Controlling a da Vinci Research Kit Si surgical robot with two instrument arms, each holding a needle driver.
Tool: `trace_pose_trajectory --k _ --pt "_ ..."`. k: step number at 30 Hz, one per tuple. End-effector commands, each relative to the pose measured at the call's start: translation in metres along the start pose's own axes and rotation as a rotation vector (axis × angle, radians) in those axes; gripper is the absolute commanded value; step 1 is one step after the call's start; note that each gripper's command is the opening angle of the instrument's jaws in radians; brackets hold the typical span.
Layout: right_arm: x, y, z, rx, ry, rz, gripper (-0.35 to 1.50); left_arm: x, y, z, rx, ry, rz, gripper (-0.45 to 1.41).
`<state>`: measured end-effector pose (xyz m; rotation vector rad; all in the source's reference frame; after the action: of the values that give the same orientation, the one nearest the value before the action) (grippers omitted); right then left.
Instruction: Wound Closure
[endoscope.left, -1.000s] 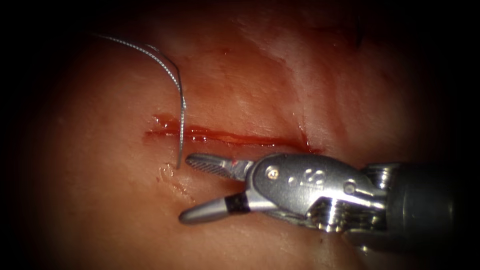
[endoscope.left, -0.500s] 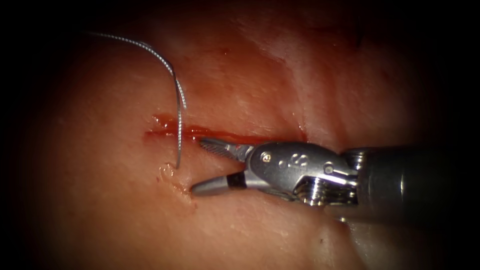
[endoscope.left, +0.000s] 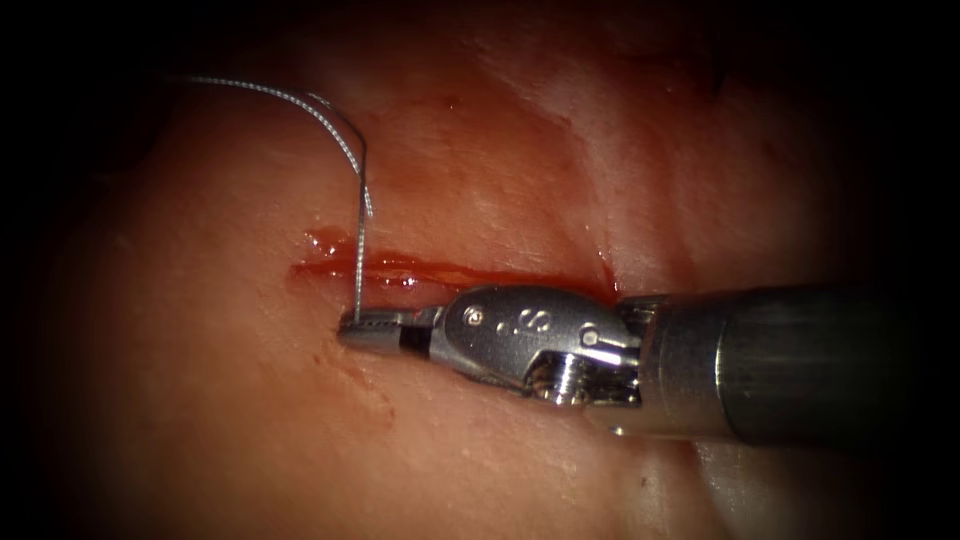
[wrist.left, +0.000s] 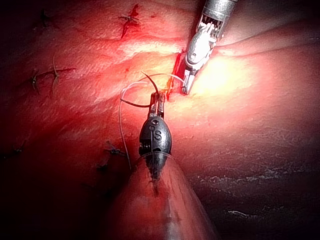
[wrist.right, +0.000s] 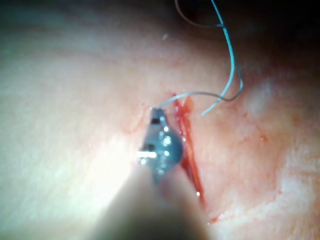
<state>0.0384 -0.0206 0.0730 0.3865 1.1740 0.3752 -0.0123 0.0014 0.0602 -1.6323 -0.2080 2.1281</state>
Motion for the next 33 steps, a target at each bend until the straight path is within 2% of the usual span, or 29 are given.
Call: trace_pose_trajectory --k 1,9,12,19,27,28,29,31,32,33 --pt "0.0003 -0.0002 -0.0002 0.008 0.002 0.004 -0.35 -0.0007 0.0003 0.0010 -0.012 0.004 0.002 -0.45" --pt "0.0041 -0.0040 -0.0056 0.043 0.010 0.025 -0.35 -0.0016 0.0028 0.0052 -0.079 0.028 0.024 -0.45" --pt "0.0055 -0.0059 -0.0064 0.055 0.012 0.010 -0.35 -0.0015 0.0032 0.0058 -0.104 0.035 0.029 -0.45" --pt "0.0084 -0.0105 -0.0058 0.085 0.015 -0.010 -0.35 -0.0010 0.0032 0.0055 -0.117 0.037 0.029 -0.45" --pt "0.0107 -0.0124 -0.0046 0.090 0.044 -0.028 -0.35 -0.0002 0.0026 0.0043 -0.109 0.033 0.022 -0.45" --pt "0.0107 -0.0123 -0.0046 0.089 0.053 -0.027 -0.27 0.0000 0.0025 0.0040 -0.108 0.028 0.020 -0.45" --pt "0.0106 -0.0121 -0.0046 0.088 0.059 -0.026 0.17 0.0002 0.0022 0.0035 -0.100 0.029 0.017 -0.45" --pt "0.0104 -0.0118 -0.0048 0.087 0.068 -0.025 0.86 0.0007 0.0018 0.0026 -0.087 0.036 0.024 -0.45" --pt "0.0102 -0.0116 -0.0050 0.082 0.068 -0.025 1.08 0.0009 0.0015 0.0020 -0.079 0.039 0.026 -0.45" --pt "0.0100 -0.0115 -0.0053 0.077 0.068 -0.026 1.14 0.0011 0.0012 0.0014 -0.070 0.042 0.028 -0.45"
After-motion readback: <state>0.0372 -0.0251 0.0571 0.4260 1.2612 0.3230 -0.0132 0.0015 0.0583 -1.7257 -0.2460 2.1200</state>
